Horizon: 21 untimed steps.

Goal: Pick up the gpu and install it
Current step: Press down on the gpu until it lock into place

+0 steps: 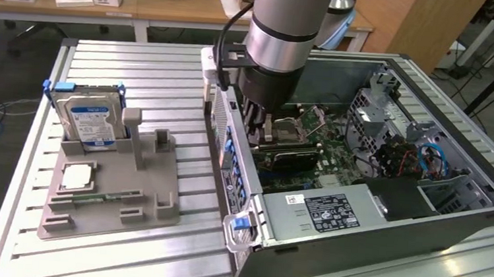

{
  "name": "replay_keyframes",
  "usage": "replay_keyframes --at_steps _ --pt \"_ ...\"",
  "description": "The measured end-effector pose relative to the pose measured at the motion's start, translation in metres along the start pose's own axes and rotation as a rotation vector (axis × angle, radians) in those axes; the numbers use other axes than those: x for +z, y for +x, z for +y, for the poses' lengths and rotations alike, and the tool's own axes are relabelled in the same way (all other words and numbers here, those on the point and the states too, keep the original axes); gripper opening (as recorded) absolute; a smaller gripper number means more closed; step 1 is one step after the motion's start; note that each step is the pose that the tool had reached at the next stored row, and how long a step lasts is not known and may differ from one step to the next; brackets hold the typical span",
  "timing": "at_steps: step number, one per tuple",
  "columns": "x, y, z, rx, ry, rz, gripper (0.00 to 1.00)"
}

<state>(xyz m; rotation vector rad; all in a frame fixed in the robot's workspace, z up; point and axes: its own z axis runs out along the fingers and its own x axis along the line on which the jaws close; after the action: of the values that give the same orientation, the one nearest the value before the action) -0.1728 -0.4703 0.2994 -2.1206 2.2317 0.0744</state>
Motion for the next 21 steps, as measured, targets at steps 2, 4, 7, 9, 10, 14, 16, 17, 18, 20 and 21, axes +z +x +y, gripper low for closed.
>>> replay_keyframes --at_steps 2,4,7,9,10,14,16,17,18,20,21 --pt "0.0015 0.000 0.0000 0.000 0.0003 -0.0005 0.11" --pt "0.0019 0.000 0.0000 0.000 0.0001 -0.0020 0.11" --pt "0.0027 0.000 -0.0040 0.001 0.0001 -0.0102 0.11" --pt "0.0021 0.000 -0.0110 0.001 -0.0004 -0.0134 0.11" --pt "0.0022 -0.001 -0.0151 0.001 -0.0005 -0.0174 0.11" --pt "0.0029 -0.002 -0.0333 0.001 -0.0013 -0.0326 0.11" --pt "0.0039 -0.002 -0.0422 0.001 -0.0016 -0.0386 0.11" --pt "0.0046 -0.002 -0.0466 0.001 -0.0017 -0.0401 0.11" --pt "0.0053 -0.002 -0.0509 0.001 -0.0017 -0.0409 0.11" --pt "0.0078 0.000 -0.0565 0.001 -0.0012 -0.0412 0.11" --pt "0.0095 0.001 -0.0579 0.001 -0.0010 -0.0412 0.11"
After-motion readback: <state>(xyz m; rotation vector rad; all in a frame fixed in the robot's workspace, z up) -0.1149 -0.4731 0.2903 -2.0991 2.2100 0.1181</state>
